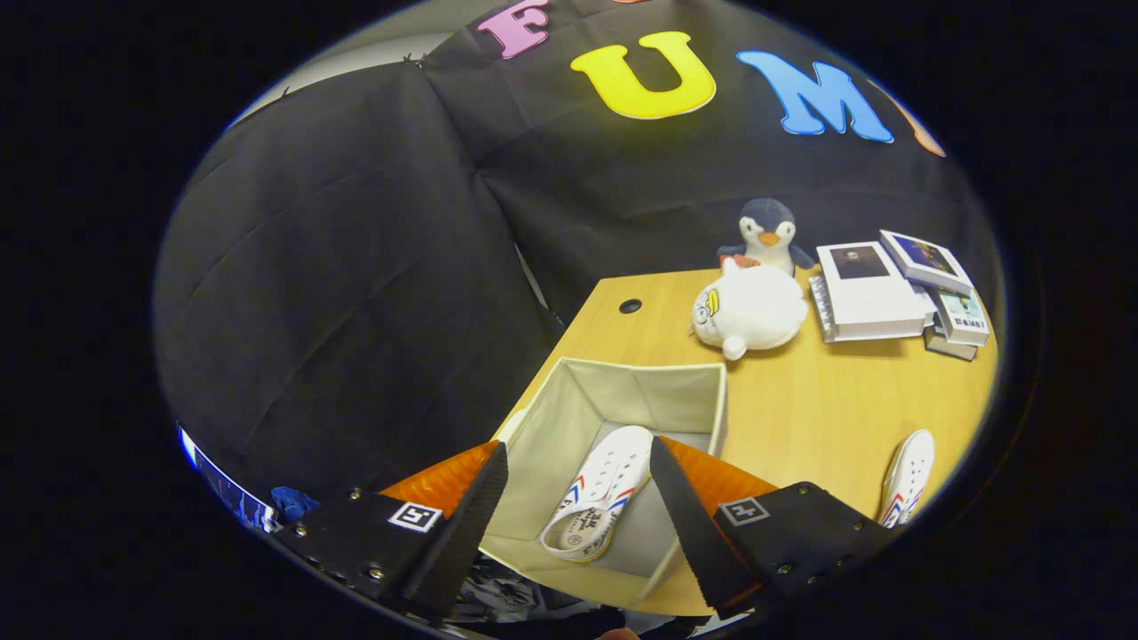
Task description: Open the storage box then place both shoes into the box .Put the left shoe in first, then the right shoe, with the right side of both shoes facing outward in a uniform manner.
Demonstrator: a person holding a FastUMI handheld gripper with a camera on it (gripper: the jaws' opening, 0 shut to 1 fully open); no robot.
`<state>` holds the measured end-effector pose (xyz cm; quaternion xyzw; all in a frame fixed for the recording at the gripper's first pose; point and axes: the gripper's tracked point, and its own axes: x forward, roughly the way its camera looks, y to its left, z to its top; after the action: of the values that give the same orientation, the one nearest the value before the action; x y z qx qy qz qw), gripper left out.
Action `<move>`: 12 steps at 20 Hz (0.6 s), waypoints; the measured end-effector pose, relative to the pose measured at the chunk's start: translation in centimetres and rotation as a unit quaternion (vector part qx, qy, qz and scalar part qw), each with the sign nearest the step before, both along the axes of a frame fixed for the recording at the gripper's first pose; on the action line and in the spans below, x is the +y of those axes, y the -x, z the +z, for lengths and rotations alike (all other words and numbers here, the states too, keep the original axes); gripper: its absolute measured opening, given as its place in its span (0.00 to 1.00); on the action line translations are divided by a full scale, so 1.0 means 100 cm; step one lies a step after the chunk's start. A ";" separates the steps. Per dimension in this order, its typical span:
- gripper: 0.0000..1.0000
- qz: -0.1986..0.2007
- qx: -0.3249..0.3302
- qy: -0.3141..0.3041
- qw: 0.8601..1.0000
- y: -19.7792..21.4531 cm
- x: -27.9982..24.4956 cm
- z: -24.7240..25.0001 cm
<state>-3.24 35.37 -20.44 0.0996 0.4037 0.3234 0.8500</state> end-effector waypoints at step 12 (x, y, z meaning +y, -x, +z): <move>0.98 -0.121 -0.015 0.040 0.992 -0.021 -0.173 -0.011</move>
<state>-1.16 18.07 -21.58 0.1091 0.3887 0.2035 0.8920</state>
